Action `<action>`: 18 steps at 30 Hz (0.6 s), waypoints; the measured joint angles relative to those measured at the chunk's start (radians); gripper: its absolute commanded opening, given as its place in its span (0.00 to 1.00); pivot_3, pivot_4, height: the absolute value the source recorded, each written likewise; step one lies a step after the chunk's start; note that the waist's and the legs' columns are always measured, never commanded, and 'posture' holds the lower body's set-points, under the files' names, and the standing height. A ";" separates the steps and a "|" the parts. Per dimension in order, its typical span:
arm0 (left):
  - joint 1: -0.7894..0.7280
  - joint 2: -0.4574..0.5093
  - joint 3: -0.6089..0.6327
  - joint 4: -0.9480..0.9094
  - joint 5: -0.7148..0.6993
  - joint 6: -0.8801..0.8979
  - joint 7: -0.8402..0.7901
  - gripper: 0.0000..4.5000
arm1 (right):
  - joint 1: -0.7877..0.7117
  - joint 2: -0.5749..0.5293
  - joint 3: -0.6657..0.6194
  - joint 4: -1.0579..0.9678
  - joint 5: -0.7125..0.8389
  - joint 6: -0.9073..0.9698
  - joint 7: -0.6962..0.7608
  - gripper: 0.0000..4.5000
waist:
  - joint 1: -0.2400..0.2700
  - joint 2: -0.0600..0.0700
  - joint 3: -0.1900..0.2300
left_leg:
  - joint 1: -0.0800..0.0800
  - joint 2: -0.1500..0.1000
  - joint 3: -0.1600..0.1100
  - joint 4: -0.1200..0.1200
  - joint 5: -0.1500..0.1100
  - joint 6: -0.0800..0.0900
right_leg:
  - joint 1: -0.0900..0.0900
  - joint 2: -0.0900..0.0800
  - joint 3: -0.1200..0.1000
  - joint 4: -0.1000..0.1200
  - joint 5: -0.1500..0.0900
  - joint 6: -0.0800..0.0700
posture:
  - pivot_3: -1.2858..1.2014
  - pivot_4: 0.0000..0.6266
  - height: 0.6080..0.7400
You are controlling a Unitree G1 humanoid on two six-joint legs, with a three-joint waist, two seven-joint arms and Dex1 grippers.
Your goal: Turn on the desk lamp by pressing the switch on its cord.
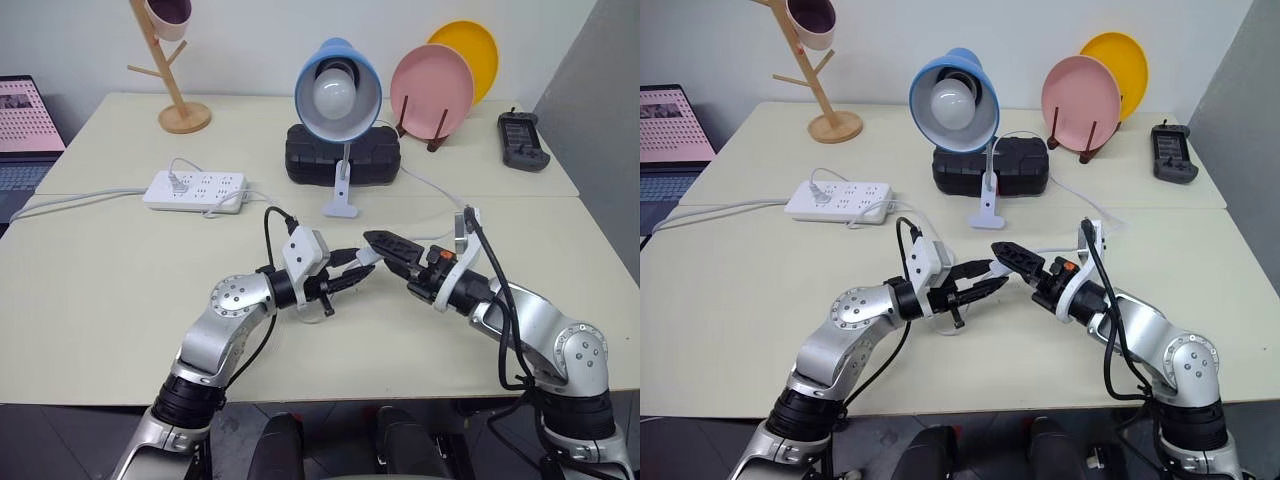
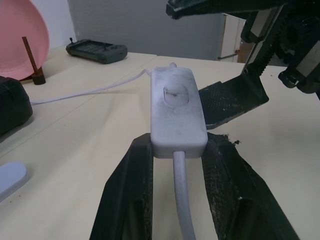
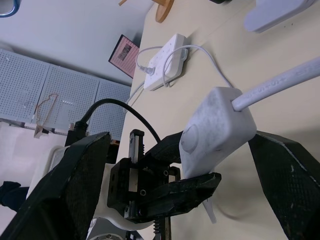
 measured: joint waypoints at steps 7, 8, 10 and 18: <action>0.002 -0.007 0.000 -0.004 -0.002 0.010 0.001 0.23 | 0.003 -0.015 0.002 0.012 0.008 -0.016 0.007 0.80 | 0.000 0.000 0.000 | 0.000 0.000 0.000 0.000 0.000 0.000 | 0.000 0.000 0.000 0.000 0.000 0.000 | 0.52 0.24 1.00; 0.003 -0.007 0.001 -0.004 -0.002 0.010 0.001 0.23 | 0.007 -0.017 0.004 0.013 0.009 -0.016 0.009 0.75 | 0.000 0.000 0.000 | 0.000 0.000 0.000 0.000 0.000 0.000 | 0.000 0.000 0.000 0.000 0.000 0.000 | 0.52 0.24 1.00; 0.003 -0.007 0.001 -0.005 -0.002 0.011 0.001 0.23 | 0.012 -0.020 0.010 0.014 0.009 -0.016 0.016 0.65 | 0.000 0.000 0.000 | 0.000 0.000 0.000 0.000 0.000 0.000 | 0.000 0.000 0.000 0.000 0.000 0.000 | 0.52 0.24 1.00; 0.003 -0.008 0.001 -0.007 -0.004 0.013 0.001 0.23 | 0.023 -0.033 0.019 0.022 -0.002 -0.017 0.031 0.20 | 0.000 0.000 0.000 | 0.000 0.000 0.000 0.000 0.000 0.000 | 0.000 0.000 0.000 0.000 0.000 0.000 | 0.52 0.24 1.00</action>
